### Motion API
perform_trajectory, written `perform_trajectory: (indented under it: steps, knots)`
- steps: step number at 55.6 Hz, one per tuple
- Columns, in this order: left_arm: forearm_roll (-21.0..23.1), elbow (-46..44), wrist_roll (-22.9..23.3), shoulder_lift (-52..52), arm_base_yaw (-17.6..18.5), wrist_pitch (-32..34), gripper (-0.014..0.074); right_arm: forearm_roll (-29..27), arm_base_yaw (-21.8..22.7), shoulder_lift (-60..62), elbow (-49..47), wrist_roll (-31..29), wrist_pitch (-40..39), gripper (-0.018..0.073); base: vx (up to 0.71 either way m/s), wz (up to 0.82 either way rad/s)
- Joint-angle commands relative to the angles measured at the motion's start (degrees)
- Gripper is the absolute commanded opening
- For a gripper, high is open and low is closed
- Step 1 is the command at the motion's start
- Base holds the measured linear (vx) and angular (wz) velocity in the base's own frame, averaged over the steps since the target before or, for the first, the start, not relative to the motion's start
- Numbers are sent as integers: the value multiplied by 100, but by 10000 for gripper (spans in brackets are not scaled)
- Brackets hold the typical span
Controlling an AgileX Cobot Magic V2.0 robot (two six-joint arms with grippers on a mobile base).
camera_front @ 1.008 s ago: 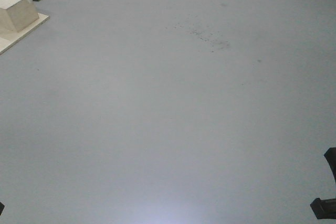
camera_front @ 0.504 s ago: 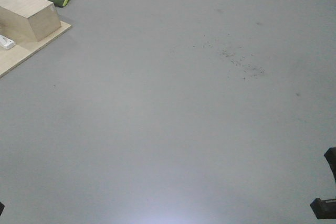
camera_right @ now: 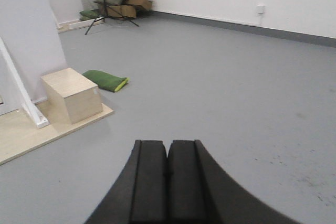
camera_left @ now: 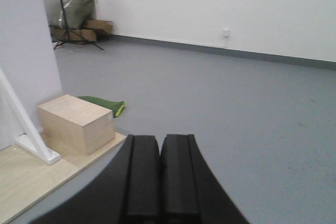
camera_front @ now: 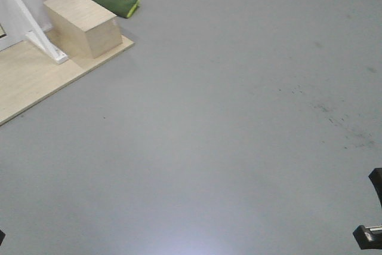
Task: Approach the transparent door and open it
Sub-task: 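Drive the base toward the white-framed glass sliding door on the wooden platform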
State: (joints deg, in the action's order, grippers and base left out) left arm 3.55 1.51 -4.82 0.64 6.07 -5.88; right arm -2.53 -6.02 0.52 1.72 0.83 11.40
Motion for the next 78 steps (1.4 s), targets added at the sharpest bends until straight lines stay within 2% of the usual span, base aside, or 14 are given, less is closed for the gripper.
perform_trajectory:
  steps: [1, 78]
  knots:
    - [17, -114, 37, 71, 16, 483, 3, 34, 32, 87, 12, -7, -465, -1, 60, 61]
    - [17, -114, 37, 71, 16, 483, 3, 34, 32, 87, 12, -7, -453, -1, 55, 55]
